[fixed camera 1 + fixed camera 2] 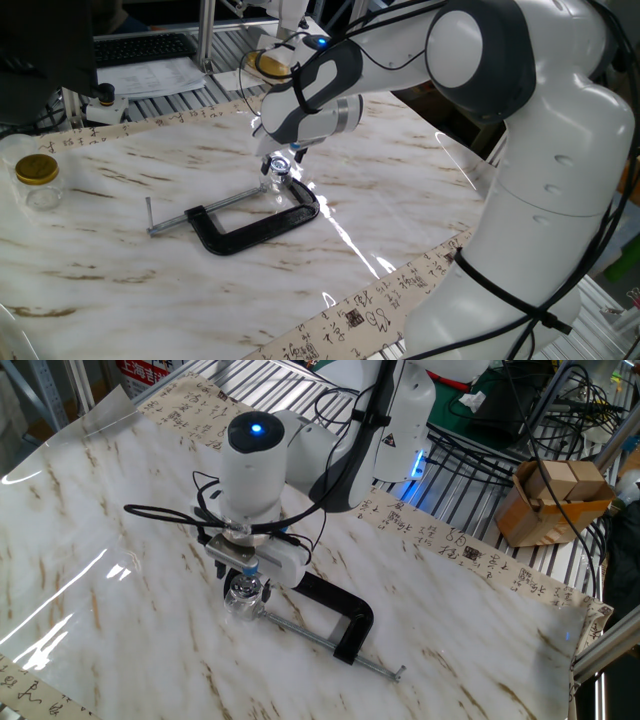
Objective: Screw the lid onto the jar
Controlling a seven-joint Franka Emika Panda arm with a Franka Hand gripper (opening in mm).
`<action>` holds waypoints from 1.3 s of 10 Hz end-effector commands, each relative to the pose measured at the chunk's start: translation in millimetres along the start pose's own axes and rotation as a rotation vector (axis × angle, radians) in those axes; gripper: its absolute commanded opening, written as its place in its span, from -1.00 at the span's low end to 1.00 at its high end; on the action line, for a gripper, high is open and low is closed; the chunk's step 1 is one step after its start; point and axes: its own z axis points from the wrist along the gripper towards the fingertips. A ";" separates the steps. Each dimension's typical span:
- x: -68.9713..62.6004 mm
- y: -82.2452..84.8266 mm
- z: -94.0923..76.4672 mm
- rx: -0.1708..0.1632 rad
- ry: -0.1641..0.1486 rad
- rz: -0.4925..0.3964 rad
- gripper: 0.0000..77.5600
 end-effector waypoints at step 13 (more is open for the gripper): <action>2.8 -0.4 -1.2 -0.016 -0.003 0.001 -0.97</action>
